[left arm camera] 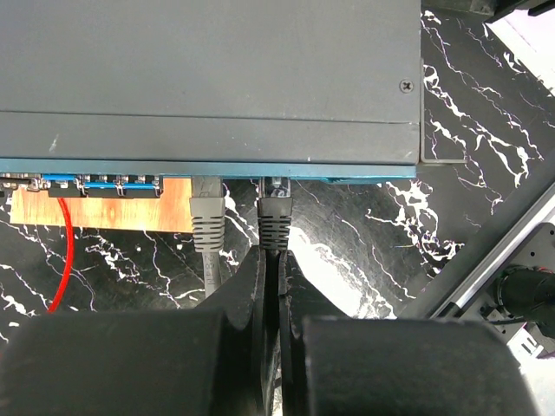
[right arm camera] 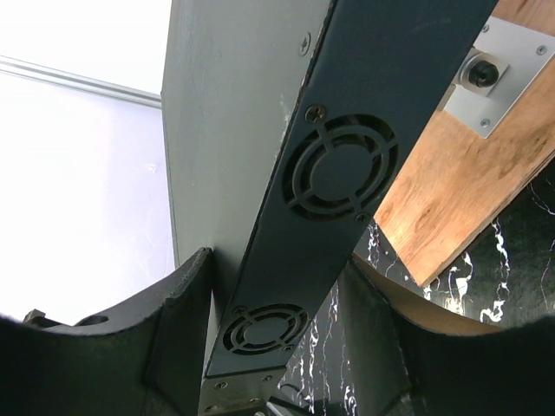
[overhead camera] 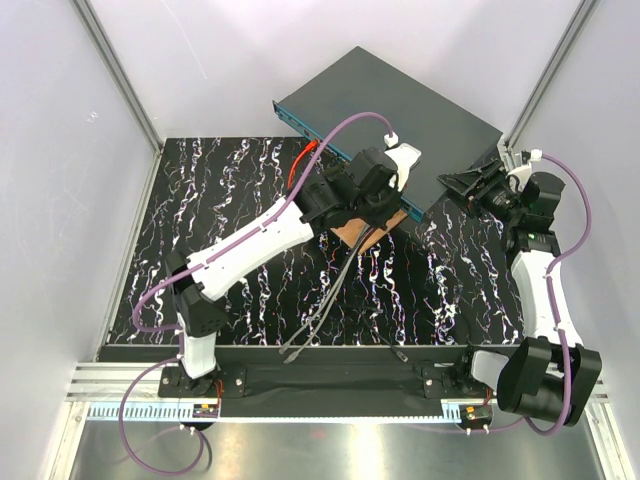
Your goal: Insert the plug into the switch port
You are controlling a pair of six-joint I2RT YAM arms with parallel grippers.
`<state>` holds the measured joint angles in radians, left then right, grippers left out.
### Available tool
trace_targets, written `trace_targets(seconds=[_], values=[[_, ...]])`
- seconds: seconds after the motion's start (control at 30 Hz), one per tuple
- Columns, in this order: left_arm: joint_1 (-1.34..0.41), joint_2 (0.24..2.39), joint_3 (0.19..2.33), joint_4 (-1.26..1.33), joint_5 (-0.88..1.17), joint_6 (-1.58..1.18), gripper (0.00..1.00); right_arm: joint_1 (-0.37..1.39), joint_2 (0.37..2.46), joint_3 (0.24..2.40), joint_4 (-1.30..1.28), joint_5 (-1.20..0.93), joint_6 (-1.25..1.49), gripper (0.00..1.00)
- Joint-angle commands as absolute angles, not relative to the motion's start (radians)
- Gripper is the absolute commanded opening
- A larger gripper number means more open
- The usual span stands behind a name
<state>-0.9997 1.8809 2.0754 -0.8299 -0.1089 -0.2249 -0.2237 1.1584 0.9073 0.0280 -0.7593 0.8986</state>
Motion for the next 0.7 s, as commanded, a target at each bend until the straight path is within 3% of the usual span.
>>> trace_targets(seconds=[0.0,0.2,0.4,0.67], values=[[-0.988,1.940,2.138,-0.442,-0.080,-0.227,0.00,-0.144,1.131,0.890,0.083,-0.821,0.847,0.00],[-0.982,1.960,2.167,-0.426,-0.043,-0.236,0.01,-0.141,1.137,0.900,0.080,-0.819,0.839,0.00],[-0.976,1.866,2.050,-0.476,-0.006,-0.210,0.31,-0.146,1.161,0.980,0.006,-0.808,0.769,0.00],[-0.940,1.660,1.847,-0.549,0.014,-0.134,0.41,-0.187,1.190,1.061,-0.118,-0.828,0.716,0.02]])
